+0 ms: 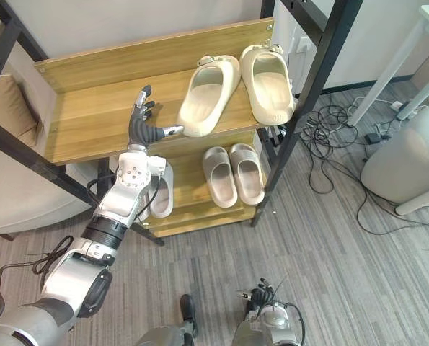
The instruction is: Organize the slippers on the shoe rack
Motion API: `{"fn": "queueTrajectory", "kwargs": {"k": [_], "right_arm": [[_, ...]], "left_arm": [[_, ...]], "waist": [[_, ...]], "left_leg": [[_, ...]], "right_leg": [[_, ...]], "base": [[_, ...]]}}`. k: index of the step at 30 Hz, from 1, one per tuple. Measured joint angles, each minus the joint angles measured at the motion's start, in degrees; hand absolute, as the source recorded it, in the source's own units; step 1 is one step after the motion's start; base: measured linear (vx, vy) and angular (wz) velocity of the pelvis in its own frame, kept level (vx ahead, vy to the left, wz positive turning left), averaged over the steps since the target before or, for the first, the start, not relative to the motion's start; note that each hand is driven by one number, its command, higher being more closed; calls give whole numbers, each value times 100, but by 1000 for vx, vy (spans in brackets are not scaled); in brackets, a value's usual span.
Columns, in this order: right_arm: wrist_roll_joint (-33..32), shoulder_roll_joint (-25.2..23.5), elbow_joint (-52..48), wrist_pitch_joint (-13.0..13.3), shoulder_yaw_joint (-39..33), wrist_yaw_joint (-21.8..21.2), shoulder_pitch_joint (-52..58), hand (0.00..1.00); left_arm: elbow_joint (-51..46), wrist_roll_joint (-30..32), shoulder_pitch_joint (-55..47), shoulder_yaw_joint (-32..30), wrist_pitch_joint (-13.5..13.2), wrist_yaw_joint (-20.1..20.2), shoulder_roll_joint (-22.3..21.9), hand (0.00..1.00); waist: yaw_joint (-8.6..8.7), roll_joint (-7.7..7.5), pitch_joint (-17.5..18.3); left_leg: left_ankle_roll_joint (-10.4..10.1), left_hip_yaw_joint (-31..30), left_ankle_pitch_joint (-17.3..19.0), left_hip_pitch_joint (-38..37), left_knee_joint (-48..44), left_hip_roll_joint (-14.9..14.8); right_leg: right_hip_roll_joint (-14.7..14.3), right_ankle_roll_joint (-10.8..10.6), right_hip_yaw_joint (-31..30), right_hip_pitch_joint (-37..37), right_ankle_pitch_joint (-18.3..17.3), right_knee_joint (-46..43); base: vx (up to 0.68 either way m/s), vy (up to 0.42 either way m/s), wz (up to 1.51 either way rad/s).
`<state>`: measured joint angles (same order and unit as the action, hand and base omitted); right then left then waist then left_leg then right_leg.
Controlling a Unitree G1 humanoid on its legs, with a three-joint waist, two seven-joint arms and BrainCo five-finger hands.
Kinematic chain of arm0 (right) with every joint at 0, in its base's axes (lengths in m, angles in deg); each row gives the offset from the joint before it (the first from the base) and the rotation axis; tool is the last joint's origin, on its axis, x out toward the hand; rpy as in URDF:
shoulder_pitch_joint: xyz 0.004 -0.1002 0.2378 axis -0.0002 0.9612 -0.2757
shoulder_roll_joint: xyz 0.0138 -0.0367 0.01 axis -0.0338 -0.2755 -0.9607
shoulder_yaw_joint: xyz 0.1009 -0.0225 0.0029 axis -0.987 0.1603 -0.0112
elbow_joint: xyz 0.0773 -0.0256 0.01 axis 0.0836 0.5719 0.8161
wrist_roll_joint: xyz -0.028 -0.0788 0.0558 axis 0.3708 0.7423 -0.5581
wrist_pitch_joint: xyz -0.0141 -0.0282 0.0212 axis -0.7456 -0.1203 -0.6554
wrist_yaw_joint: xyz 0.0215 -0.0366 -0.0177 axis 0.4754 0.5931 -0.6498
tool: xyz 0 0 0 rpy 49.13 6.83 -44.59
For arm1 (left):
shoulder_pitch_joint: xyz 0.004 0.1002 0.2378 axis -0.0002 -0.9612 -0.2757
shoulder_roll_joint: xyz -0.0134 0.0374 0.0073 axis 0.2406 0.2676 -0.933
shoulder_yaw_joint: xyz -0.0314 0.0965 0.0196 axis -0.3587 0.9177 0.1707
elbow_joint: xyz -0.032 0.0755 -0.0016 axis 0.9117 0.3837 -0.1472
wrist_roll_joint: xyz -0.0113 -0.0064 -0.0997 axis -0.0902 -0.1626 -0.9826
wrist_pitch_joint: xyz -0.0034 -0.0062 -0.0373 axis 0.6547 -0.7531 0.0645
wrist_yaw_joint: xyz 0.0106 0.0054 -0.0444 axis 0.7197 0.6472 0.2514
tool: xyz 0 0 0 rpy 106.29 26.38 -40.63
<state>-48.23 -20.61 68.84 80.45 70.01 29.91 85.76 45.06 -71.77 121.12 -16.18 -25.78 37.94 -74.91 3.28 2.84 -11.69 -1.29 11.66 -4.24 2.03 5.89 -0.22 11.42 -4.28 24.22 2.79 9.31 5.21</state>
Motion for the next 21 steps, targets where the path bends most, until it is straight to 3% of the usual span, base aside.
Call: {"fn": "queueTrajectory", "kwargs": {"k": [5,21], "right_arm": [[-1,2,0,-2,2,0,-18,0],[-3,3,2,-21,124,3,-31,0]], "left_arm": [[0,-139,-24,44,-78,-5,-227,0],[-1,-405,-25,345,-227,-12,-358,0]], "waist": [[4,-5,-1],[40,-24,-3]], "left_leg": [[-30,-35,21,-14,1,-8],[-22,-63,17,-51,0,-1]], "right_leg": [[-2,-13,22,-37,-28,20],[4,-43,52,-88,-50,30]], "base": [[-16,22,4],[0,2,0]]}}
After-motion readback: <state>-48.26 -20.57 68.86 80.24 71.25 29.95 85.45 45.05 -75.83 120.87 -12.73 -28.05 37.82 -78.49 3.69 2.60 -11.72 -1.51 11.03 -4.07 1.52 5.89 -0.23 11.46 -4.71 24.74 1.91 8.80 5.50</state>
